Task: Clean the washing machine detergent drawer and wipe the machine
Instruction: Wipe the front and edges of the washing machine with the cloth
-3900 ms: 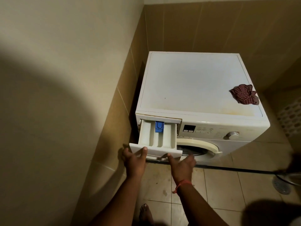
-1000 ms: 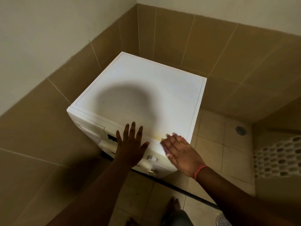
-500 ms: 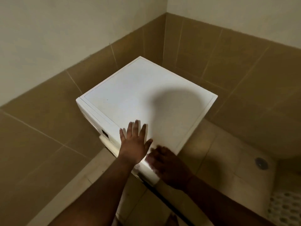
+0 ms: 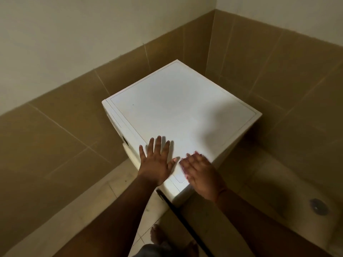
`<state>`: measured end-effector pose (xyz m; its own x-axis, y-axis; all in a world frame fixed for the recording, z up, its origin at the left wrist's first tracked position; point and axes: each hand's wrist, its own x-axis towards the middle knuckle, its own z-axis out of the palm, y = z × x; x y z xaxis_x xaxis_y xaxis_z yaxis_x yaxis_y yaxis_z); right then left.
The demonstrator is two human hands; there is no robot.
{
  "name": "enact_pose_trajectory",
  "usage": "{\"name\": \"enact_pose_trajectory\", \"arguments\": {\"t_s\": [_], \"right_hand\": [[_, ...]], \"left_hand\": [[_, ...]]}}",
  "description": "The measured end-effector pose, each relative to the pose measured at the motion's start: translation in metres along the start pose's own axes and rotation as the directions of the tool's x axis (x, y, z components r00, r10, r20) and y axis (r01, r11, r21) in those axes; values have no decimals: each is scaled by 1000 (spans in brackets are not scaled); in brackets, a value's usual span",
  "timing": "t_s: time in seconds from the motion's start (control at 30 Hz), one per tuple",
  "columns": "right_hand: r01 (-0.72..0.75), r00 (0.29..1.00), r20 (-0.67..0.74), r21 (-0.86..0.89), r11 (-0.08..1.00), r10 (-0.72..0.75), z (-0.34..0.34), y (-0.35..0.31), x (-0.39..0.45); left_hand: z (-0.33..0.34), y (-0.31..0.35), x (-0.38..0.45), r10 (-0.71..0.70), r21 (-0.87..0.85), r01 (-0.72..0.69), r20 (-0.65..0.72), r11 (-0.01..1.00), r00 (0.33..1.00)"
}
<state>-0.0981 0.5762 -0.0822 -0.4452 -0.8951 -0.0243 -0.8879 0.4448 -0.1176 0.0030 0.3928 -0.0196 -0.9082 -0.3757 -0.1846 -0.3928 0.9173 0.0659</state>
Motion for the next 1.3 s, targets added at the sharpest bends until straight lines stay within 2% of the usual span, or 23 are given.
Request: {"name": "enact_pose_trajectory", "arguments": {"t_s": [0.03, 0.07, 0.17, 0.2, 0.27, 0.3, 0.33, 0.4, 0.43, 0.53, 0.57, 0.63, 0.67, 0.77, 0.8, 0.87, 0.9, 1.0, 1.03, 1.13, 1.23, 1.27, 1.3], "right_hand": [[114, 993, 13, -15, 993, -114, 3, 2, -1], [145, 989, 24, -32, 989, -144, 3, 8, 1], [-177, 982, -68, 10, 984, 177, -6, 24, 7], [-173, 982, -77, 22, 985, 174, -7, 21, 7], [83, 996, -31, -28, 996, -84, -5, 14, 4], [145, 989, 14, -54, 988, -145, -4, 19, 5], [99, 995, 32, -60, 993, -97, -5, 27, 8], [-137, 991, -11, -53, 989, 136, -4, 40, 13], [-157, 988, -2, -25, 987, 157, -3, 38, 15], [122, 991, 53, -48, 991, -120, -2, 32, 12], [81, 996, 37, -42, 996, -80, -5, 38, 14], [-161, 986, -33, 48, 986, 162, -10, 52, 19], [-164, 986, -12, 57, 985, 165, -9, 49, 18], [129, 986, 113, -22, 991, -126, -1, 39, 15], [102, 989, 111, -16, 995, -100, 3, 43, 18], [-113, 992, 47, -21, 993, 114, 0, 60, 23], [-140, 989, 55, -17, 990, 140, -1, 63, 25], [214, 975, 80, -73, 974, -208, -5, 75, 26], [248, 968, 59, -107, 963, -242, -8, 85, 28], [39, 998, -37, -88, 995, -42, -13, 115, 33], [329, 942, 112, -104, 939, -317, -9, 135, 27], [326, 940, 138, -109, 939, -311, -9, 150, 29], [228, 967, 139, -102, 968, -213, -12, 165, 33]], "left_hand": [[1, 0, 0, -6, -3, 6, -2, 1000, 1000], [2, -1, 1, -12, -10, 12, -5, 1000, 1000], [7, 4, 6, -7, -17, 7, -4, 1000, 1000], [9, 5, 9, 1, -21, -1, -13, 1000, 1000], [13, 5, 15, 17, -30, -17, -27, 999, 1000], [14, 4, 19, 16, -37, -17, -31, 999, 999], [14, 4, 23, 12, -44, -14, -37, 999, 999], [13, 5, 29, 16, -43, -18, -44, 999, 999], [12, 5, 32, 30, -37, -32, -49, 999, 998], [14, 0, 40, 67, -27, -69, -63, 997, 996], [14, -1, 45, 68, -15, -69, -68, 997, 995], [12, 0, 53, 50, -14, -51, -87, 999, 995], [12, 0, 54, 49, -9, -50, -87, 999, 995], [10, -2, 59, 55, -23, -58, -106, 998, 993], [10, -4, 61, 43, -32, -46, -111, 998, 993], [6, 1, 71, -21, -45, 16, -111, 999, 994], [7, 5, 75, -36, -51, 31, -109, 998, 993], [9, 16, 89, -102, -62, 95, -121, 994, 987], [8, 20, 93, -145, -81, 136, -122, 987, 982], [9, 41, 100, -256, -106, 245, -110, 964, 960], [8, 71, 108, -298, -102, 289, -91, 952, 950], [8, 83, 112, -314, -104, 304, -95, 947, 945], [7, 93, 116, -329, -106, 319, -103, 942, 939]]}}
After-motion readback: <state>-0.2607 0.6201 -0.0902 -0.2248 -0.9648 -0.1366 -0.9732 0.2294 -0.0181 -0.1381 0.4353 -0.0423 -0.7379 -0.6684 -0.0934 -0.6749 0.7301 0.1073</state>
